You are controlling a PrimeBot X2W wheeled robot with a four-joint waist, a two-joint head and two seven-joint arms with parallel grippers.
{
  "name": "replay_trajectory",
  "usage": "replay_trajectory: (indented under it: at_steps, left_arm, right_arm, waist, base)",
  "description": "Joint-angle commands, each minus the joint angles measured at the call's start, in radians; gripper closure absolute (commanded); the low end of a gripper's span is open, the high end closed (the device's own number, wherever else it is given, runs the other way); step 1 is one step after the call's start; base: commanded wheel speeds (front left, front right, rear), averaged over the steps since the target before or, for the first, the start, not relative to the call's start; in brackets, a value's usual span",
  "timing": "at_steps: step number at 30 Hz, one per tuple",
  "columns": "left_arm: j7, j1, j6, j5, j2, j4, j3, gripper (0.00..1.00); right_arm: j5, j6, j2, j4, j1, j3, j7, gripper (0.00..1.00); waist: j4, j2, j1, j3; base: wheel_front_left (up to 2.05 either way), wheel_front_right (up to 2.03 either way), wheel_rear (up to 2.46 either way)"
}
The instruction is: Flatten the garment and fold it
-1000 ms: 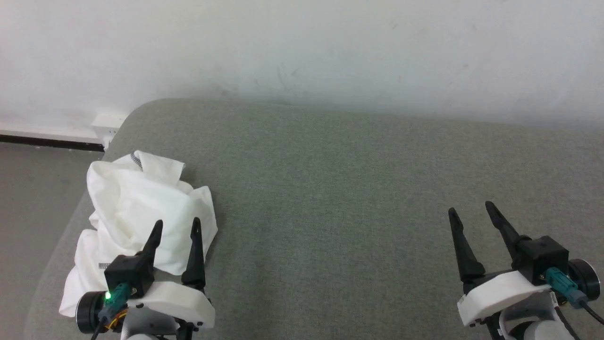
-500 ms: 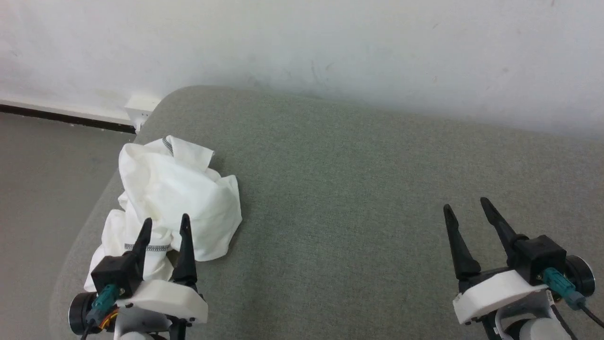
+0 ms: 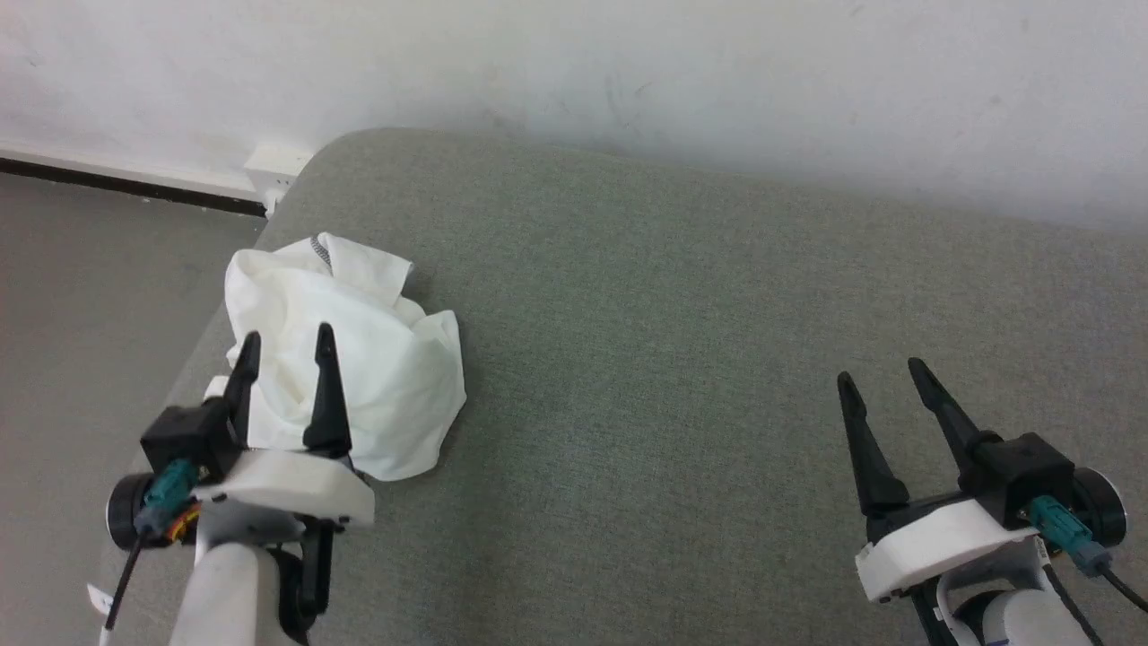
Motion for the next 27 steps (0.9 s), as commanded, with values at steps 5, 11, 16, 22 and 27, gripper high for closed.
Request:
replay_trajectory:
  at_steps: [5, 11, 16, 22, 27]
  left_arm:
    - [0.027, -0.158, -0.011, -0.016, 0.057, 0.103, 0.015, 0.0]
    - [0.153, -0.286, -0.032, -0.047, 0.119, 0.276, 0.018, 0.0]
    - [0.294, -0.354, -0.054, -0.088, 0.168, 0.452, 0.024, 0.0]
    - [0.437, -0.416, -0.075, -0.126, 0.199, 0.62, 0.016, 0.0]
    - [0.529, -0.452, -0.086, -0.152, 0.203, 0.71, 0.008, 0.0]
  right_arm:
    - [0.005, 0.0, 0.002, 0.0, -0.039, 0.006, -0.006, 0.0]
    - [0.006, -0.001, 0.002, 0.012, -0.063, 0.006, -0.012, 0.0]
    - [0.012, -0.001, 0.002, 0.022, -0.08, 0.009, -0.023, 0.0]
    - [0.019, -0.001, 0.002, 0.037, -0.1, 0.014, -0.036, 0.0]
    - [0.024, -0.001, 0.002, 0.048, -0.117, 0.023, -0.042, 0.0]
  waist:
    - [-0.017, 0.0, -0.0001, 0.057]
    - [-0.038, 0.0, -0.0001, 0.105]
    - [-0.05, 0.0, -0.0001, 0.135]
    - [-0.047, 0.0, -0.0001, 0.16]
    - [-0.042, 0.0, -0.0001, 0.17]
  base:
    - [0.0, 0.0, 0.0]
    - [0.0, 0.0, 0.0]
    - [0.0, 0.0, 0.0]
    - [0.0, 0.0, 0.0]
    - [0.0, 0.0, 0.0]
